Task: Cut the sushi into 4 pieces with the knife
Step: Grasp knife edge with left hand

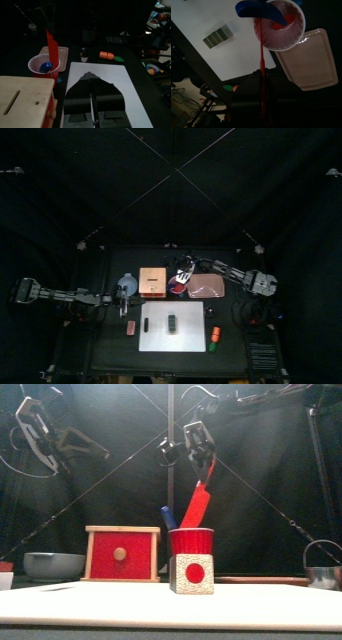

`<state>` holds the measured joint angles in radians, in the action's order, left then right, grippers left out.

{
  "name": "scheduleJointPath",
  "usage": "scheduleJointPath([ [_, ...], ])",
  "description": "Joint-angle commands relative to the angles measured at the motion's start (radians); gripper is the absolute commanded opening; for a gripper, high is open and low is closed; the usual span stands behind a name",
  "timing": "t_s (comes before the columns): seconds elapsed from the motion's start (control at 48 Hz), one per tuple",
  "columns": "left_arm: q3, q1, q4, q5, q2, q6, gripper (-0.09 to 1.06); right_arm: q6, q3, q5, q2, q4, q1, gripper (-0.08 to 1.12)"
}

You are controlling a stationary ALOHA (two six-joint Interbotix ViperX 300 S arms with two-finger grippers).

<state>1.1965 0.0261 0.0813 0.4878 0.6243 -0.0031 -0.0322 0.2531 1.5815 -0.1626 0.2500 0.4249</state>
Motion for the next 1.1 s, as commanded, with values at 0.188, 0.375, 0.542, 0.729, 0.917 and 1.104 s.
scheduleJointPath([
  [0.188, -0.014, 0.021, 0.021, 0.008, 0.032, 0.002, -0.01, -0.005, -0.035, -0.014, 0.193, -0.061, -0.038, 0.27],
  [0.375, -0.017, 0.038, 0.023, 0.011, 0.035, 0.002, -0.01, -0.005, -0.124, -0.104, 0.301, -0.11, -0.083, 0.28],
  [0.542, -0.025, 0.041, 0.021, 0.017, 0.035, 0.003, -0.01, 0.011, -0.245, -0.268, 0.4, -0.15, -0.133, 0.27],
  [0.729, -0.035, 0.051, 0.021, 0.067, 0.035, 0.003, -0.01, 0.011, -0.428, -0.479, 0.518, -0.206, -0.192, 0.28],
  [0.917, -0.015, 0.051, 0.02, 0.192, 0.035, 0.003, -0.01, 0.005, -0.655, -0.831, 0.641, -0.259, -0.272, 0.28],
  [1.104, -0.006, 0.058, 0.026, 0.236, 0.035, 0.003, -0.01, -0.005, -0.904, -1.216, 0.732, -0.325, -0.328, 0.28],
])
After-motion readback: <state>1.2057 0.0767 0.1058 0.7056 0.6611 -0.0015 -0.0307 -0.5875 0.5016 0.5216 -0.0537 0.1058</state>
